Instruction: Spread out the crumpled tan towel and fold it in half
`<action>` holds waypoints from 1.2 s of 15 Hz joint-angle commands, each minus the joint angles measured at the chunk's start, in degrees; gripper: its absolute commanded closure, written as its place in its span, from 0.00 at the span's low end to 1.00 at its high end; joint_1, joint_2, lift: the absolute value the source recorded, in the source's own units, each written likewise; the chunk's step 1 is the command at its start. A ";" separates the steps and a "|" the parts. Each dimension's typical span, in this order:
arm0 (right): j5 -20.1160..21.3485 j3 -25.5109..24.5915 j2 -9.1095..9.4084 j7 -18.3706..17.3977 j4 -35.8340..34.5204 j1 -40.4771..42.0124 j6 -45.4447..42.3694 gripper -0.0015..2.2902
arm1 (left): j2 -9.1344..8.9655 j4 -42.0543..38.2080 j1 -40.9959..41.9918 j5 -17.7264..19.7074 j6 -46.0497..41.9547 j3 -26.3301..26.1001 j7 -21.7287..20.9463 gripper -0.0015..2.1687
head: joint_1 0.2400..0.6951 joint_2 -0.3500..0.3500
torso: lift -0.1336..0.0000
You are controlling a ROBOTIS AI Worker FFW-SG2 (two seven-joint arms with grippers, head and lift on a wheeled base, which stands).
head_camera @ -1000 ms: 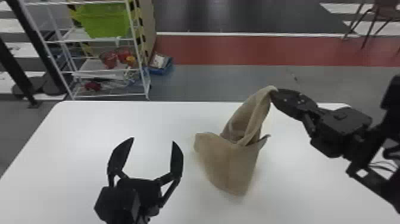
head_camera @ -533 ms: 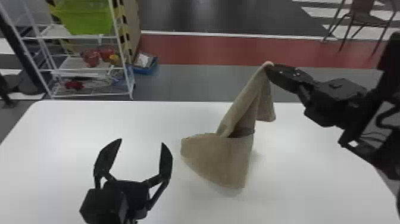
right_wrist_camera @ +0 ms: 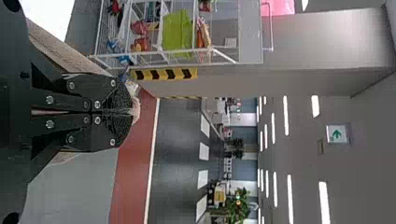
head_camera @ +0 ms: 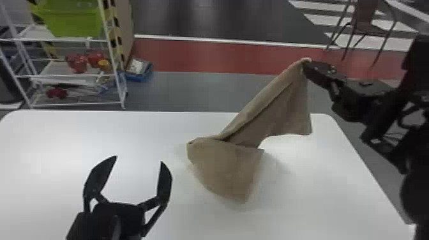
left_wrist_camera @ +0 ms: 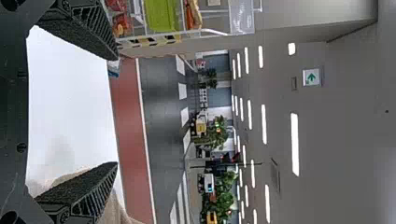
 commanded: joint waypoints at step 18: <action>-7.14 -8.78 0.14 0.64 -3.02 11.31 -1.10 0.67 | -5.31 23.67 -18.55 -1.49 3.76 -19.43 -1.37 0.10 | 1.00 0.00 | 0.09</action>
